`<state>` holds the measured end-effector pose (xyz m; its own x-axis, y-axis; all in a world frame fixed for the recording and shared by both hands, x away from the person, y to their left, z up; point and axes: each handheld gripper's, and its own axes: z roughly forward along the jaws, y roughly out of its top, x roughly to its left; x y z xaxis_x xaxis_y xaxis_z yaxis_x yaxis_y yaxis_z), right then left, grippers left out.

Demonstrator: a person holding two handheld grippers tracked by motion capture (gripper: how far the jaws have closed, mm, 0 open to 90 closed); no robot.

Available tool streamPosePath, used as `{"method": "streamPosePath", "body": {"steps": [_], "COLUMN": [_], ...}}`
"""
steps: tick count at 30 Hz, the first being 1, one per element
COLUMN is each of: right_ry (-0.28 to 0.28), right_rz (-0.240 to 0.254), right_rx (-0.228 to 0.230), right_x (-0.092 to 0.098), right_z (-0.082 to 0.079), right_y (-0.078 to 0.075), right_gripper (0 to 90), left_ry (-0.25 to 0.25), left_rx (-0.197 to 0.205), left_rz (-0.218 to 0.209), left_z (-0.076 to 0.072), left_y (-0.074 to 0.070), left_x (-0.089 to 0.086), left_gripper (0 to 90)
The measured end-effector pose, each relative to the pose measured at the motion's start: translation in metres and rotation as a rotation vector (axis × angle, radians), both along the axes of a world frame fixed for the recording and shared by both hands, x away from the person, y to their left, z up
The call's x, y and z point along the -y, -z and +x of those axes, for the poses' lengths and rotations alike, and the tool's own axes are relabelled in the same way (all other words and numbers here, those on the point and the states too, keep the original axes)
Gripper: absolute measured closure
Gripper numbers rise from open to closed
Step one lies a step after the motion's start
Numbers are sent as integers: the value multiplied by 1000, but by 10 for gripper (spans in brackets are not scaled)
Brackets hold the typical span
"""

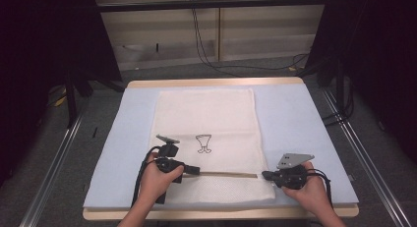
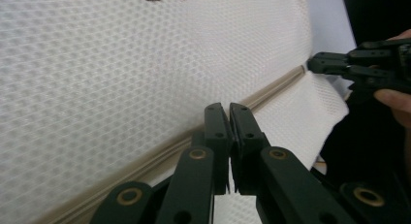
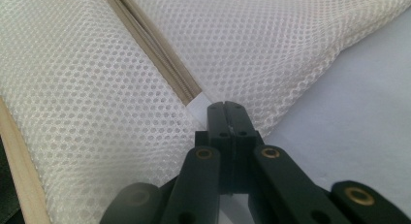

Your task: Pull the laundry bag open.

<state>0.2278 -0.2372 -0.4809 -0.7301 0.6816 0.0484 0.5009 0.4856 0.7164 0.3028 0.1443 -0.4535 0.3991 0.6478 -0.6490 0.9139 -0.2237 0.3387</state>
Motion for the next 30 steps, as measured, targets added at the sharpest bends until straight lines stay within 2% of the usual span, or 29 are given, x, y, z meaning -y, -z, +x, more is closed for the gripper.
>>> {"method": "streamPosePath", "body": {"steps": [1,3,8,9,17,25,27,30], "right_ry": [-1,-1,1,3,6,7,7,7], "right_rz": [1,-1,1,1,10,8,5,4], "right_rx": [-1,1,-1,-1,-5,-6,-8,-9], "right_x": [0,0,0,0,0,0,0,0], "right_z": [0,0,0,0,0,0,0,0], "right_y": [0,0,0,0,0,0,0,0], "right_gripper": [900,900,900,900,900,900,900,900], "left_ry": [5,-15,-37,-28,-51,-74,-84,-95], "left_rx": [3,-12,-6,0,-6,-1,-14,-11], "left_rz": [1,-21,-35,-28,-52,-53,-54,-50], "left_z": [1,0,-1,0,-1,-2,-3,-3], "left_y": [0,0,0,0,-1,-1,-2,-2], "left_x": [-4,-9,-23,-25,-39,-57,-62,-69], "left_gripper": [874,874,874,874,873,873,873,873]}}
